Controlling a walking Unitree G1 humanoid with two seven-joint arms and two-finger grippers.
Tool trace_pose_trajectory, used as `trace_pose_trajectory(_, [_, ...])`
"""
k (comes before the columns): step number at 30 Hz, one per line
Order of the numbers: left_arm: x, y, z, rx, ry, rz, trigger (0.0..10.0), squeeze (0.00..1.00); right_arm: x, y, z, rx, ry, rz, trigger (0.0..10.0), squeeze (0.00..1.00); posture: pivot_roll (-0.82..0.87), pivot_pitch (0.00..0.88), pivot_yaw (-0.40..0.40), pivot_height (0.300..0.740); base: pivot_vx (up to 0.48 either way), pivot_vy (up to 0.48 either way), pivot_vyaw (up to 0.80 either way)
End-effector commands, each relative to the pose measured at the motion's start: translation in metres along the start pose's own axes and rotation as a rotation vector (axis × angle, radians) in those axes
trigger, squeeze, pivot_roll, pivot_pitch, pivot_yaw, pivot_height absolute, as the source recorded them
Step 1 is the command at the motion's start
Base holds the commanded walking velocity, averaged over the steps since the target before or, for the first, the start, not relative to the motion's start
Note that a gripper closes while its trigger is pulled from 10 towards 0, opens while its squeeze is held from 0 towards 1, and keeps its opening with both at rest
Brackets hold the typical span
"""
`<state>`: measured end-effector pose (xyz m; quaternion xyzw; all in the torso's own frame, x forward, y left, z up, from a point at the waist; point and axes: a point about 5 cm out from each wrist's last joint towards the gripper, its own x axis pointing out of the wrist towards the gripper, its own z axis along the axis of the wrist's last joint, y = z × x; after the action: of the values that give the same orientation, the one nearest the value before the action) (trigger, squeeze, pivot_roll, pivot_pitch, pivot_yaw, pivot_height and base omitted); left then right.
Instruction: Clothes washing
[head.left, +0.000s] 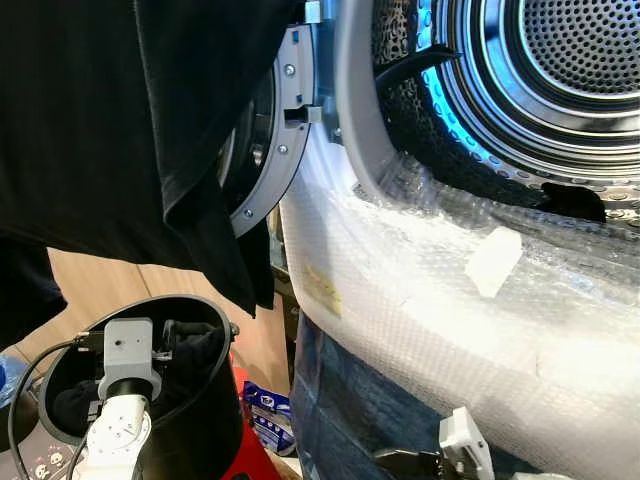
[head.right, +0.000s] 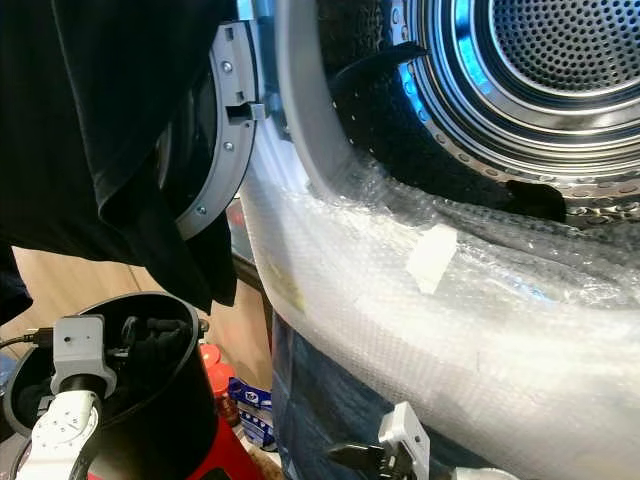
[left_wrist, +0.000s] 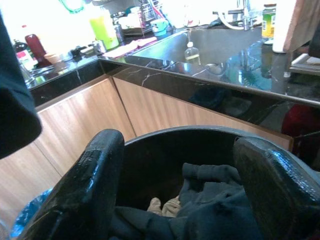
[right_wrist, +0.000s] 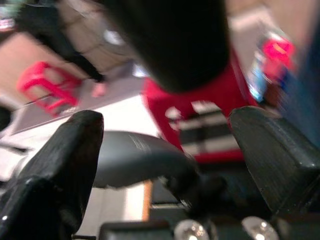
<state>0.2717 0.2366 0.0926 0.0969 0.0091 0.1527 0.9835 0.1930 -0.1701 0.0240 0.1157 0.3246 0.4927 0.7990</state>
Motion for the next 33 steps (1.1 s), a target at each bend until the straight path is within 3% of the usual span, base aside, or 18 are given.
trace_pose_trajectory(1, [0.000, 0.001, 0.002, -0.002, -0.016, 0.007, 10.0, 0.00, 0.004, -0.007, -0.015, 0.005, 0.047, -0.048, 10.0, 0.00, 0.02, 0.000, 0.043, 0.740, 0.000, 0.000, 0.00])
trace_pose_trajectory(8, [0.001, 0.003, 0.005, -0.011, -0.029, 0.029, 10.0, 0.00, 0.017, -0.028, -0.050, 0.119, 0.108, -0.216, 10.0, 0.00, 0.03, 0.000, 0.047, 0.740, 0.000, 0.000, 0.00])
trace_pose_trajectory(14, [0.001, 0.011, 0.006, -0.040, -0.025, 0.074, 10.0, 0.00, 0.025, -0.034, -0.091, 0.182, 0.266, -0.414, 10.0, 0.00, 0.04, 0.000, 0.048, 0.740, 0.000, 0.000, 0.00])
trace_pose_trajectory(19, [0.000, 0.012, 0.005, -0.041, -0.021, 0.070, 10.0, 0.00, 0.029, -0.033, -0.105, 0.222, 0.311, -0.513, 10.0, 0.00, 0.04, 0.000, 0.049, 0.740, 0.000, 0.000, 0.00])
trace_pose_trajectory(22, [0.000, 0.015, 0.005, -0.048, -0.014, 0.074, 10.0, 0.00, 0.027, -0.038, -0.108, 0.354, 0.254, -0.659, 10.0, 0.00, 0.05, 0.000, 0.052, 0.740, 0.000, 0.000, 0.00])
trace_pose_trajectory(28, [-0.002, 0.016, 0.004, -0.053, -0.005, 0.072, 10.0, 0.00, 0.026, -0.044, -0.108, 0.524, 0.154, -0.852, 10.0, 0.00, 0.06, 0.000, 0.056, 0.740, 0.000, 0.000, 0.00])
trace_pose_trajectory(30, [-0.003, 0.015, 0.003, -0.072, 0.005, 0.070, 10.0, 0.00, 0.027, -0.044, -0.109, 0.527, 0.168, -0.869, 10.0, 0.00, 0.06, 0.000, 0.060, 0.740, 0.000, 0.000, 0.00])
trace_pose_trajectory(31, [-0.003, 0.015, 0.001, -0.114, 0.021, 0.075, 10.0, 0.00, 0.027, -0.041, -0.115, 0.469, 0.263, -0.889, 10.0, 0.00, 0.06, 0.000, 0.061, 0.740, 0.000, 0.000, 0.00])
trace_pose_trajectory(33, [-0.002, 0.018, 0.002, -0.138, 0.028, 0.091, 10.0, 0.00, 0.017, -0.040, -0.127, 0.481, 0.369, -0.987, 10.0, 0.00, 0.06, 0.000, 0.062, 0.740, 0.000, 0.000, 0.00])
